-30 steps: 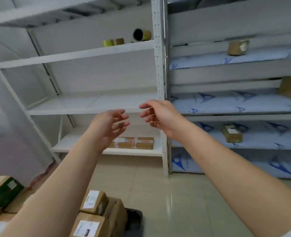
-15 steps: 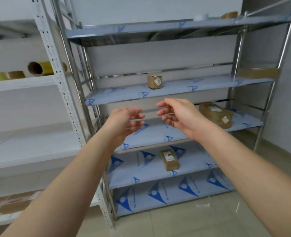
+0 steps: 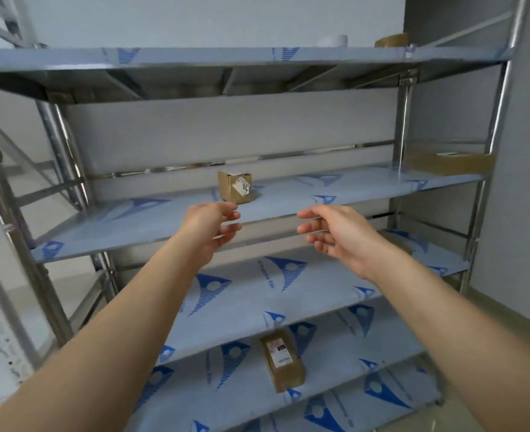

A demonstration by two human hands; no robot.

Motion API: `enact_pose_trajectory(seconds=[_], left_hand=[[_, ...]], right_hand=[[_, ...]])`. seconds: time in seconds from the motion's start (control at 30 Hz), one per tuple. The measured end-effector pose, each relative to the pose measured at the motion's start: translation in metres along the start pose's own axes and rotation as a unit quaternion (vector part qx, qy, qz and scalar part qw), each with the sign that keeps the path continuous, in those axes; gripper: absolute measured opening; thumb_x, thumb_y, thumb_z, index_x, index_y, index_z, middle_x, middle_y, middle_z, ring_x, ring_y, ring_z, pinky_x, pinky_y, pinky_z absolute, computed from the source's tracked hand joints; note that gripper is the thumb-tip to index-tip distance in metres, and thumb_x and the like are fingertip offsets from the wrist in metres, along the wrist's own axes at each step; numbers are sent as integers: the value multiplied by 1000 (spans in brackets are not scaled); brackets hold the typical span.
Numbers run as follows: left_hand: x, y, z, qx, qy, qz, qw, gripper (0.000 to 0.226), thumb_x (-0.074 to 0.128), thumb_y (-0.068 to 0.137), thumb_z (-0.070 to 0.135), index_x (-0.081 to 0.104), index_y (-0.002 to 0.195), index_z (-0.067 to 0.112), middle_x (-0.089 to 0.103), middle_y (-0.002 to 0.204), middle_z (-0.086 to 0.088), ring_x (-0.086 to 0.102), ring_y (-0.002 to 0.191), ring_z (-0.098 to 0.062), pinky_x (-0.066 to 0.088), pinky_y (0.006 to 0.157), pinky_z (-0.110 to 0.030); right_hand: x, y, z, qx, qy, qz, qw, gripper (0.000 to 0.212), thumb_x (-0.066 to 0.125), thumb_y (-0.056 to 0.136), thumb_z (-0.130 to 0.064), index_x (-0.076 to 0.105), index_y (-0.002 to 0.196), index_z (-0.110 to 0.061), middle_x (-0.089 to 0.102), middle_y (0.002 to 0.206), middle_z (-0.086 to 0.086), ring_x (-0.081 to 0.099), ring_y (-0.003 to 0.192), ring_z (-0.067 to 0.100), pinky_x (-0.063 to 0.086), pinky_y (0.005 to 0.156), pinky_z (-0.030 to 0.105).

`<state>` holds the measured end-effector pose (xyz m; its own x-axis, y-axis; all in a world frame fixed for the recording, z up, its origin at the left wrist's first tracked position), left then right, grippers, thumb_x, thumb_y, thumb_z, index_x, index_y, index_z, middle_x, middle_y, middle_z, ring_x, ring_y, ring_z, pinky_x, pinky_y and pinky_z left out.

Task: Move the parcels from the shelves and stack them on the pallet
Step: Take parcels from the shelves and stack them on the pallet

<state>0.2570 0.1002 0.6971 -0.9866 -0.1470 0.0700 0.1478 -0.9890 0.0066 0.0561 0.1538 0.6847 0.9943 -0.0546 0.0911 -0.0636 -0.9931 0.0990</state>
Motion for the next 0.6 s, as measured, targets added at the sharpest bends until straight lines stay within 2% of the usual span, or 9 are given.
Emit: enact_pose_trajectory(seconds=[0.17, 0.27, 0.37, 0.47, 0.6], left_hand=[[24, 105, 0, -37, -37, 55, 997, 10, 52, 99, 10, 62, 100, 9, 63, 96, -7, 60, 77, -18, 53, 72, -28], [35, 156, -5, -43, -47, 93, 994, 18, 51, 99, 8, 58, 115, 9, 61, 98, -6, 58, 79, -16, 53, 69, -25], [39, 199, -15, -36, -22, 143, 989, 19, 51, 100, 10, 56, 118, 9, 58, 99, -6, 58, 87, -18, 55, 82, -29], [39, 234, -26, -30, -9, 197, 980, 8, 51, 98, 11, 54, 106, 11, 53, 88, -4, 57, 89, -21, 52, 94, -38], [41, 270, -33, -40, -45, 253, 966, 23, 54, 97, 20, 50, 118, 11, 51, 88, -6, 55, 84, -20, 51, 95, -38]], right_hand=[[-6, 102, -7, -1, -9, 6, 1000, 24, 44, 102, -20, 66, 98, -11, 66, 75, 3, 54, 64, 12, 43, 60, 21], [-13, 159, -2, 4, -13, 10, 1000, 25, 45, 102, -23, 67, 100, -12, 68, 74, 2, 57, 65, 12, 45, 60, 22], [-14, 213, 13, 17, -10, 4, 1000, 24, 46, 101, -23, 68, 98, -13, 69, 77, 2, 58, 65, 12, 45, 60, 22], [-7, 264, 30, 32, -16, -25, 999, 22, 47, 101, -21, 67, 100, -13, 70, 82, 4, 59, 70, 14, 47, 62, 23], [5, 323, 40, 50, 8, -76, 996, 17, 49, 100, -20, 65, 101, -14, 69, 85, 6, 59, 72, 15, 48, 62, 23]])
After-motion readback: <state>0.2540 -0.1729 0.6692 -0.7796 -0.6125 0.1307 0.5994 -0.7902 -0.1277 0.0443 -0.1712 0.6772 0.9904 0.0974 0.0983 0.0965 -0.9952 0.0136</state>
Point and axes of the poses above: each hand's wrist, its own y-axis towards the middle knuckle, its own x-axis out of the palm, z = x × y, the point moved 1 cm from there along y, towards the middle knuckle
